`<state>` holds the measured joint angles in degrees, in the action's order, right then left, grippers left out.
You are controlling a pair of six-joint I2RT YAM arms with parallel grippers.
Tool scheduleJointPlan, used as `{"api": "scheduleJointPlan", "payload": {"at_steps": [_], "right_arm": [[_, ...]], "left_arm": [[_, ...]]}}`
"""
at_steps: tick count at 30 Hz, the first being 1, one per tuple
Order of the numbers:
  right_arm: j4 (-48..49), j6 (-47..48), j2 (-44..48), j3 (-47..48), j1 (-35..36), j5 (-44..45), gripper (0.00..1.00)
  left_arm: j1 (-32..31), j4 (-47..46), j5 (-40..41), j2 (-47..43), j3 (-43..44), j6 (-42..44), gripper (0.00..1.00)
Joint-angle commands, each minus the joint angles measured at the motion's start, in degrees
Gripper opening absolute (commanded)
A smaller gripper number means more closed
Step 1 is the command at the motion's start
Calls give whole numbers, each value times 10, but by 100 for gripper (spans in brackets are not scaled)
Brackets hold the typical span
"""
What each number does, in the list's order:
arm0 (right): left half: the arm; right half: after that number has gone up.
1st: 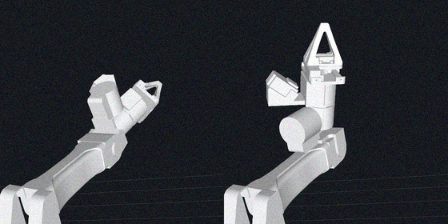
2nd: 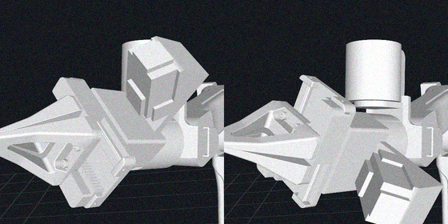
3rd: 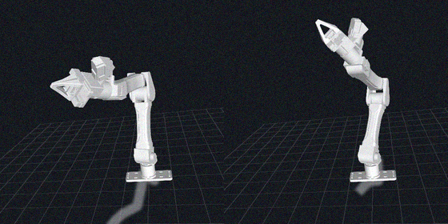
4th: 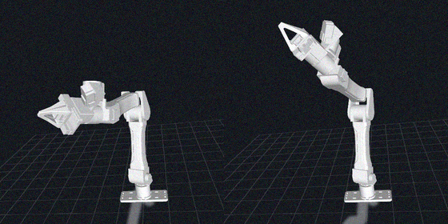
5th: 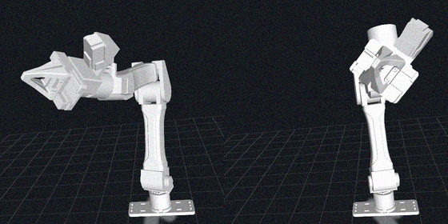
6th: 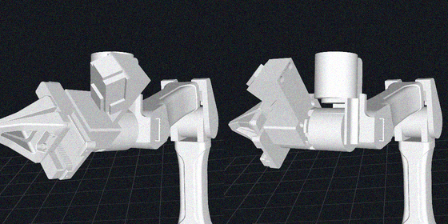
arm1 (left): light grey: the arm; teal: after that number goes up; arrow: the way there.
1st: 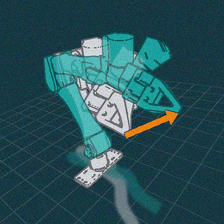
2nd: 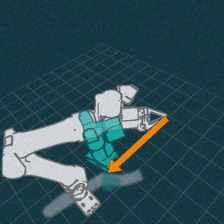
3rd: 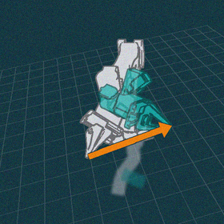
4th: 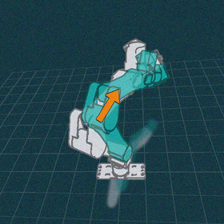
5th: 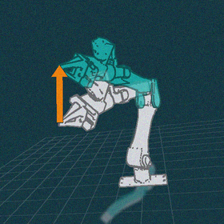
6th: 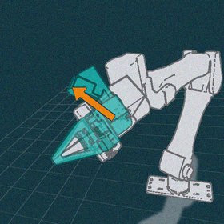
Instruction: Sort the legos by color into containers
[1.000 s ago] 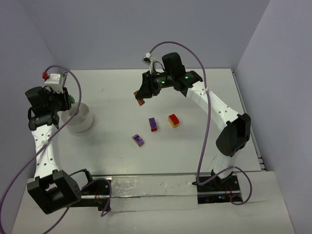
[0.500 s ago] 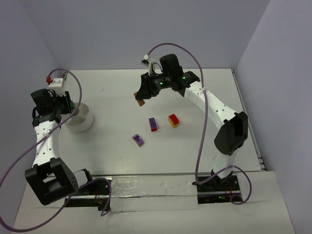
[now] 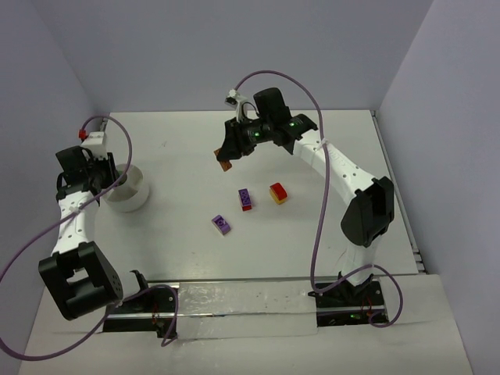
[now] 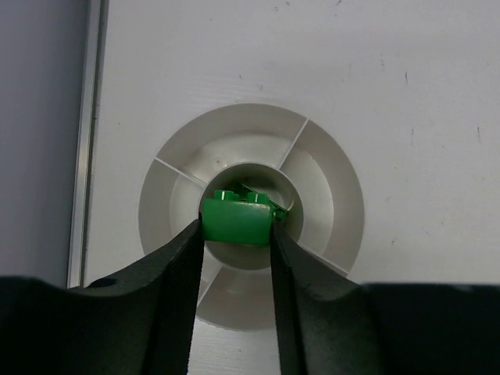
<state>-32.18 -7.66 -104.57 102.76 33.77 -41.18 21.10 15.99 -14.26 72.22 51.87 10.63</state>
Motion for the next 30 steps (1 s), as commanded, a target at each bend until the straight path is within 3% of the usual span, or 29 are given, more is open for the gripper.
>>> {"api": "scheduleJointPlan", "payload": {"at_steps": [1, 5, 8, 10, 12, 13, 16, 18, 20, 23, 24, 26, 30], "right_arm": [[11, 6, -8, 31, 7, -14, 0], [26, -7, -15, 29, 7, -64, 0], [42, -28, -23, 25, 9, -105, 0], [53, -41, -30, 24, 9, -138, 0], [72, -61, -35, 20, 9, -180, 0], [92, -80, -39, 16, 9, -218, 0], [213, -192, -41, -21, 12, -328, 0], [392, -335, -36, -80, 15, -380, 0], [672, -552, -33, -146, 22, -407, 0], [1082, -907, -86, -151, 34, -421, 0], [1171, -993, -108, -138, 38, -422, 0], [1295, -1114, -161, -108, 46, -428, 0], [1298, -1100, -151, -133, 78, -443, 0]], "left_arm": [[4, -20, -10, 5, 16, -13, 50], [5, -12, -47, -10, 34, -15, 59], [5, -5, -146, -48, 54, -6, 72], [5, 15, -212, -65, 73, 10, 73], [5, 51, -297, -77, 96, 44, 73], [5, 92, -394, -86, 111, 96, 72], [-2, 236, -566, -93, 149, 201, 73], [-23, 344, -618, -88, 171, 259, 73], [-55, 477, -637, -74, 192, 389, 72], [-81, 555, -653, -66, 198, 512, 71], [-82, 574, -660, -67, 198, 537, 71], [-91, 602, -664, -74, 199, 578, 71], [-123, 603, -661, -87, 199, 586, 71]]}}
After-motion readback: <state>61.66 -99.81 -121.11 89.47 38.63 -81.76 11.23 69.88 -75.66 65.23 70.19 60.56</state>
